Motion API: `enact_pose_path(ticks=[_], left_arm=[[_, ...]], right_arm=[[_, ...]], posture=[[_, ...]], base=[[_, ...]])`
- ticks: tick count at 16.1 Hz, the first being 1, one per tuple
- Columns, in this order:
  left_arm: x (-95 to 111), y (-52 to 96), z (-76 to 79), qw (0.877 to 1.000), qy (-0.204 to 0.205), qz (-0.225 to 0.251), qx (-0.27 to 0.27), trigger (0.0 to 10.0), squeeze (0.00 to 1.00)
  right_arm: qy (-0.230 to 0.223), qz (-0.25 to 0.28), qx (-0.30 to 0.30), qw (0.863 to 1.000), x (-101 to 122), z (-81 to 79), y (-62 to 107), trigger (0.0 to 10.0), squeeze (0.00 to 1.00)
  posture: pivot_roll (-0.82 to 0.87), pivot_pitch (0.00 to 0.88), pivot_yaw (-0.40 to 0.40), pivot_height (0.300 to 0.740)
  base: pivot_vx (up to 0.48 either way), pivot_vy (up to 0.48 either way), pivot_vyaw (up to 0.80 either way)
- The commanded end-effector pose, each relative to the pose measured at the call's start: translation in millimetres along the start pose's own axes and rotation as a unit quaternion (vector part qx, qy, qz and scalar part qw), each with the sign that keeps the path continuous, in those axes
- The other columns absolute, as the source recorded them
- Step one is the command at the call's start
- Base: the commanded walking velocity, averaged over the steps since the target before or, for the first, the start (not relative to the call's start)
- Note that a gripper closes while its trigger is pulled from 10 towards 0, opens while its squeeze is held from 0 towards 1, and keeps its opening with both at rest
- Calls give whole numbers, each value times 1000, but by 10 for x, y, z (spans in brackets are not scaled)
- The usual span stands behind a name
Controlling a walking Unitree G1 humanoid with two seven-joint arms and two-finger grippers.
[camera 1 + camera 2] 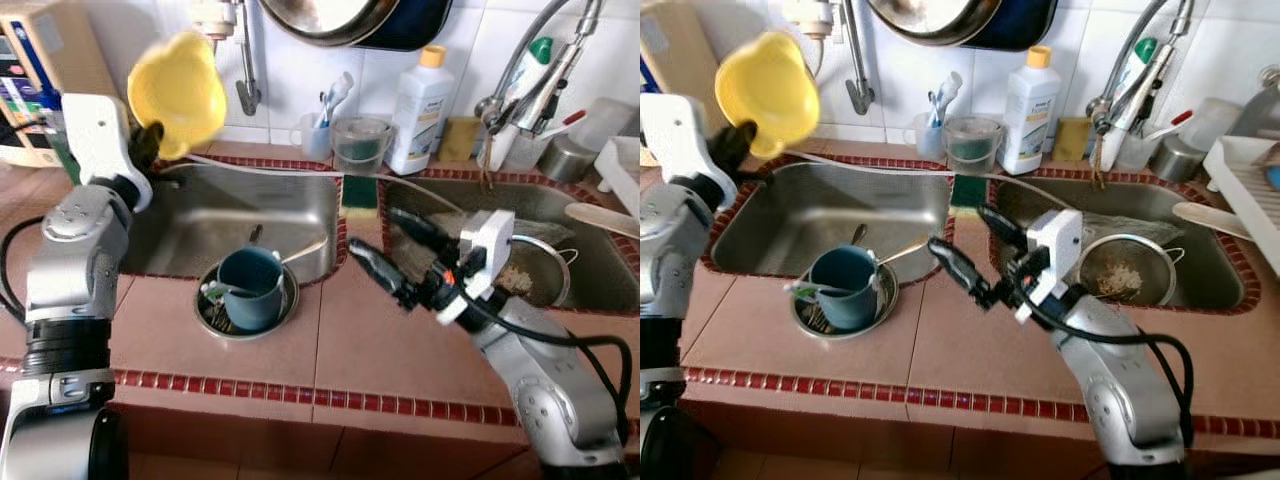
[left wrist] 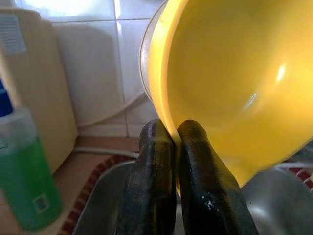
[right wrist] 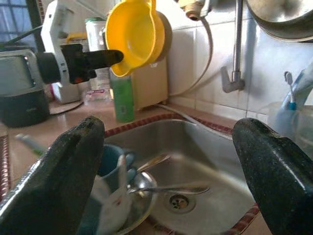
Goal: Kitchen organization
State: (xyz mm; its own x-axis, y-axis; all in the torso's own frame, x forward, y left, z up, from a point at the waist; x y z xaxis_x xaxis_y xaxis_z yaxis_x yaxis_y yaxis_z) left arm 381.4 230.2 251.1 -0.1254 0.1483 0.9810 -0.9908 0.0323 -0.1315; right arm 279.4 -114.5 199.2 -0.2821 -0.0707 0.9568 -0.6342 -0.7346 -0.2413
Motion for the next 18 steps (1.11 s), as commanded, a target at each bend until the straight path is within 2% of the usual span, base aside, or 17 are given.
enact_pose_path(ticks=[1, 2, 5, 8, 11, 18], left_arm=[[96, -42, -30, 1000, -27, 5, 13, 10000, 0], [51, -64, -75, 999, -45, -8, 27, 10000, 0], [-31, -98, -125, 997, -59, -30, 43, 10000, 0], [-167, -127, -167, 992, -92, -57, 63, 10000, 0], [-210, -138, -175, 991, -101, -65, 65, 10000, 0], [-397, -157, -316, 980, -139, -104, 98, 10000, 0]], right_arm=[[6, 6, 22, 1000, 81, -59, 8, 10000, 0], [4, 1, 27, 1000, 83, -78, 34, 10000, 0], [2, -10, 28, 1000, 74, -89, 99, 10000, 0], [-1, -44, 26, 999, 30, -123, 273, 10000, 0], [-5, -54, 17, 998, 8, -147, 330, 10000, 0], [-13, -96, -67, 993, -54, -107, 591, 10000, 0]], posture=[[-154, 41, 24, 740], [-157, 45, 26, 740], [-163, 48, 33, 740], [-183, 63, 53, 740], [-192, 69, 62, 740], [-246, 90, 119, 740]], base=[[0, 0, 0], [0, 0, 0], [0, 0, 0], [0, 0, 0], [0, 0, 0], [0, 0, 0]])
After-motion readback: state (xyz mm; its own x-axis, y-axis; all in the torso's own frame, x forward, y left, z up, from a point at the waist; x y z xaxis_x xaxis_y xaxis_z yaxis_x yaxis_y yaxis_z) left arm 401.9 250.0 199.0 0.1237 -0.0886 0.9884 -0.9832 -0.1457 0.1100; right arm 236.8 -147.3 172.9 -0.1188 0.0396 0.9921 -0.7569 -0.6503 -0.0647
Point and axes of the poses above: a point about 5 cm out from each wrist's last joint towards the gripper, its own y axis pointing back from the gripper into the wrist, its own x axis along the axis of the wrist's last joint, z = x × y, the point moved 2 cm from there along -y, pointing out of the wrist towards the gripper, and after that the axes turned 12 degrees about y, right-handed, at the moved point
